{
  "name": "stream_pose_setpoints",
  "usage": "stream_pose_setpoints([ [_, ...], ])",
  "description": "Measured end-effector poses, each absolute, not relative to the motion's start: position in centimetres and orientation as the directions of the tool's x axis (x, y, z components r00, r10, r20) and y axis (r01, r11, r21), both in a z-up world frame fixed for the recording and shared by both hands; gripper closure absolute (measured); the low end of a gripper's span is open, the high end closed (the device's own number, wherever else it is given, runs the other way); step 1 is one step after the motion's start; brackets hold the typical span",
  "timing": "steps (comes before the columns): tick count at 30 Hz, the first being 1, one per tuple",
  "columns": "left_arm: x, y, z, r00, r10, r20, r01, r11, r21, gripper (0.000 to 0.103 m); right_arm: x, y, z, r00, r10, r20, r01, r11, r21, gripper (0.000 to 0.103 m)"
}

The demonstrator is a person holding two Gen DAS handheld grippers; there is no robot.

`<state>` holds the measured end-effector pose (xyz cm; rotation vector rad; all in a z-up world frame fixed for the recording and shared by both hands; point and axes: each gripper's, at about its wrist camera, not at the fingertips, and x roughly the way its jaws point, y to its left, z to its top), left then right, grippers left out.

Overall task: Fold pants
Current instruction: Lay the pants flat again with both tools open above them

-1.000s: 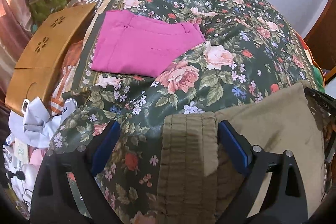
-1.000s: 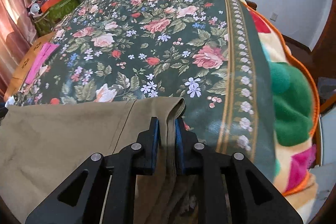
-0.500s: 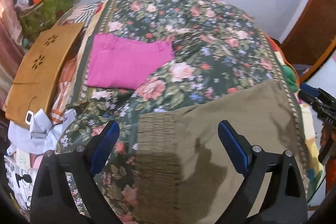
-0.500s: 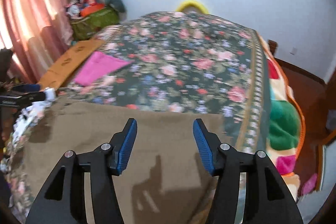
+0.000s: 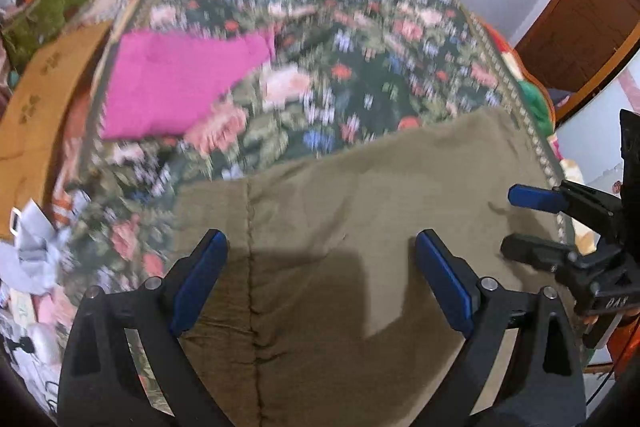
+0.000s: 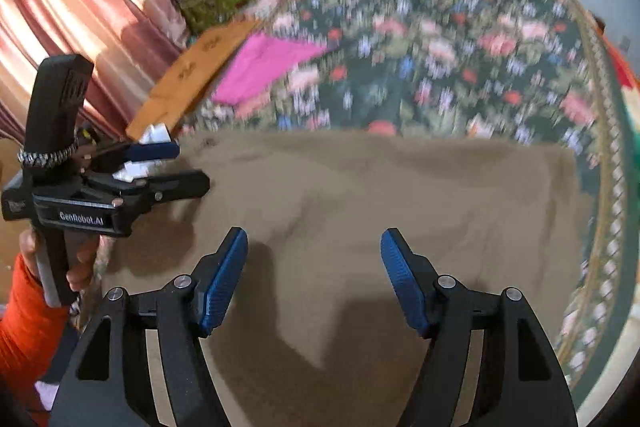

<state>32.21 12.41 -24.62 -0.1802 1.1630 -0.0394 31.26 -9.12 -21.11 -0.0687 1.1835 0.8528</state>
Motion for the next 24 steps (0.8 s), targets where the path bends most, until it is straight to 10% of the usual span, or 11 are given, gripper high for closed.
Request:
stream_pose_setpoints([
  [24,23.8,11.7,-24.8,0.43,0.033,-0.902,-0.021,0.999,0.026,0.006,23.7,-15.2,-21.3,0.192,0.471,-0.861,-0.55,0.778,0.303,0.032],
])
